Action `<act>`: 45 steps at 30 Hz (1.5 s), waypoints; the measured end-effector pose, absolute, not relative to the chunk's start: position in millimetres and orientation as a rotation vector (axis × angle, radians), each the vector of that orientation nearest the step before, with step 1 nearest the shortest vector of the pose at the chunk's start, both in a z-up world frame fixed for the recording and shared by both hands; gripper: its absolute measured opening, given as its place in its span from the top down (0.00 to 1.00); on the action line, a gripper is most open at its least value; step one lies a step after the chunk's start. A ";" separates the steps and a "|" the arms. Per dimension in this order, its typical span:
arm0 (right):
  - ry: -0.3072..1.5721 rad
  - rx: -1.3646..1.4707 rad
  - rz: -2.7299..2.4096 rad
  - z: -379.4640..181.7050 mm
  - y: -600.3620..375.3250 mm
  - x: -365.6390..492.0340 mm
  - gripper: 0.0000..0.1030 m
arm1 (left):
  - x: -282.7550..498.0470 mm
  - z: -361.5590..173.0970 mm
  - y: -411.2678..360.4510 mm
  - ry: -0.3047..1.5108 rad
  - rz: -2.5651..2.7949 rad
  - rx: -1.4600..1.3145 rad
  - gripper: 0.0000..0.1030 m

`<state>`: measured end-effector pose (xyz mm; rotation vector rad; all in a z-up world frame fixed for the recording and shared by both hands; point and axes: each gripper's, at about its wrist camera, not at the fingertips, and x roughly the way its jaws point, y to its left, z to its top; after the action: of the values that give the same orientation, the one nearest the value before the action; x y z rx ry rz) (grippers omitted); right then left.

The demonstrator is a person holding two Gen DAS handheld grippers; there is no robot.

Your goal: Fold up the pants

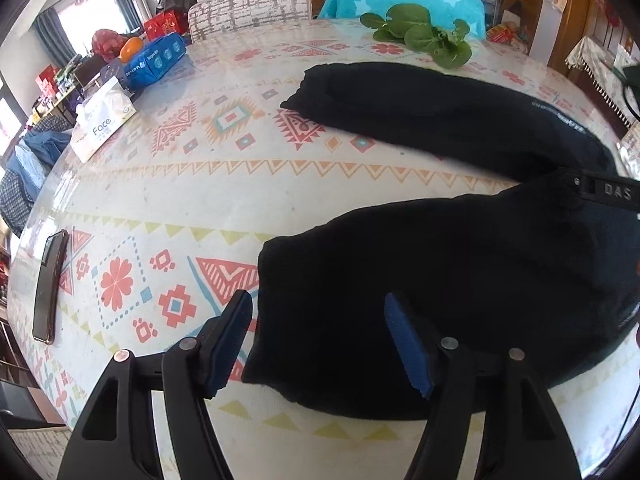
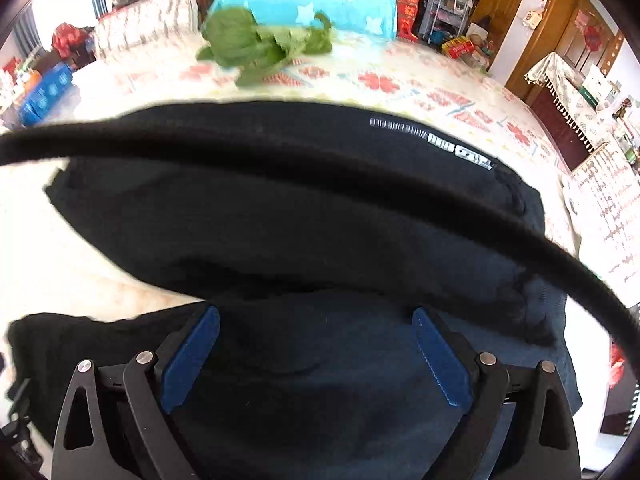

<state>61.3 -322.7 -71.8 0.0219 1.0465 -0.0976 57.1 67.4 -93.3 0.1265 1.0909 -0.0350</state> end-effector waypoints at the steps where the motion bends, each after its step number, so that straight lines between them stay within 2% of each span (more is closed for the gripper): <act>1: 1.027 0.029 -0.098 -62.8 -327.4 51.2 0.04 | 54.6 -89.6 66.9 1.092 -0.039 0.115 0.34; 4: 0.976 0.047 -0.122 -37.0 -319.0 -0.5 0.04 | 48.1 -79.9 61.5 1.096 -0.052 0.076 0.34; 7: 0.940 0.079 -0.180 -31.4 -354.6 -44.1 0.04 | 39.9 -74.4 51.3 1.108 -0.065 0.051 0.34; 9: 0.929 0.111 -0.227 -30.3 -345.5 -82.9 0.04 | 34.2 -70.2 40.9 1.106 -0.079 0.063 0.34; 19: 0.967 0.132 -0.256 -33.6 -356.6 -165.5 0.04 | 1.4 -46.5 -14.2 1.033 -0.137 0.148 0.34; 38: 0.894 0.150 -0.215 -17.9 -369.1 -185.7 0.04 | -38.1 -22.2 -36.2 0.976 -0.110 0.154 0.34; 45: 0.834 0.141 -0.213 15.1 -389.3 -186.1 0.04 | -26.2 18.5 -9.4 0.895 -0.043 0.110 0.34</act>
<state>-186.1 -389.3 15.1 0.1414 0.8336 -0.2132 -26.2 -9.4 18.5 0.1103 0.8949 -0.0430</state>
